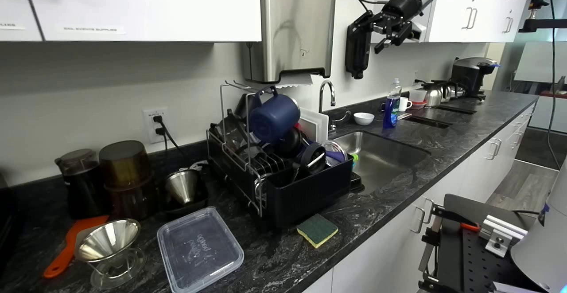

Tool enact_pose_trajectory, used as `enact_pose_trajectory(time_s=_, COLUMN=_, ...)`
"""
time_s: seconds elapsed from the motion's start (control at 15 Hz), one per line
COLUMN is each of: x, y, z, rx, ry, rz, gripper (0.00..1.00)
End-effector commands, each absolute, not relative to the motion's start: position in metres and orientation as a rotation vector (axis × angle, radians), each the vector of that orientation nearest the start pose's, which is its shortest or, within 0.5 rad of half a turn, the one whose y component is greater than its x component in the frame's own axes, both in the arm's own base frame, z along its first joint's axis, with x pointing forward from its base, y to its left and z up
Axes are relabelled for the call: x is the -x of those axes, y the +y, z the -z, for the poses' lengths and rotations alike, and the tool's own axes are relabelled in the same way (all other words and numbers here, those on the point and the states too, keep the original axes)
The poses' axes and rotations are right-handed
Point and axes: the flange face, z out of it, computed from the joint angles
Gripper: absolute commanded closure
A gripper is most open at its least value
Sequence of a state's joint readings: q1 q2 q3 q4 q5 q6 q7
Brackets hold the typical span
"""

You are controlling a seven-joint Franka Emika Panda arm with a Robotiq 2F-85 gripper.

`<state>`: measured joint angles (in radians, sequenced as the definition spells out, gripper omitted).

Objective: Put the cup in the sink on the dish rack

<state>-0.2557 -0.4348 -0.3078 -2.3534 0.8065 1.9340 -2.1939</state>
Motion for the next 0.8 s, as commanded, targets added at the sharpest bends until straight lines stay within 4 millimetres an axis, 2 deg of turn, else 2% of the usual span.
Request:
enact_pose_trajectory(time_s=0.0, x=-0.385, y=-0.206, z=-0.508, rx=2.305, ry=-1.6, rz=1.336, gripper=0.0)
enact_pose_trajectory(time_s=0.2, x=-0.385, y=-0.215, z=-0.5, rx=2.518, ry=-1.56, rz=1.373, gripper=0.0)
enact_pose_trajectory(time_s=0.47, x=-0.382, y=-0.217, z=-0.48, rx=2.819, ry=-1.496, rz=1.282, gripper=0.0)
enact_pose_trajectory(time_s=0.6, x=-0.379, y=-0.212, z=-0.465, rx=2.904, ry=-1.436, rz=1.198, gripper=0.0)
enact_pose_trajectory(time_s=0.73, x=-0.377, y=-0.202, z=-0.449, rx=2.905, ry=-1.35, rz=1.117, gripper=0.0)
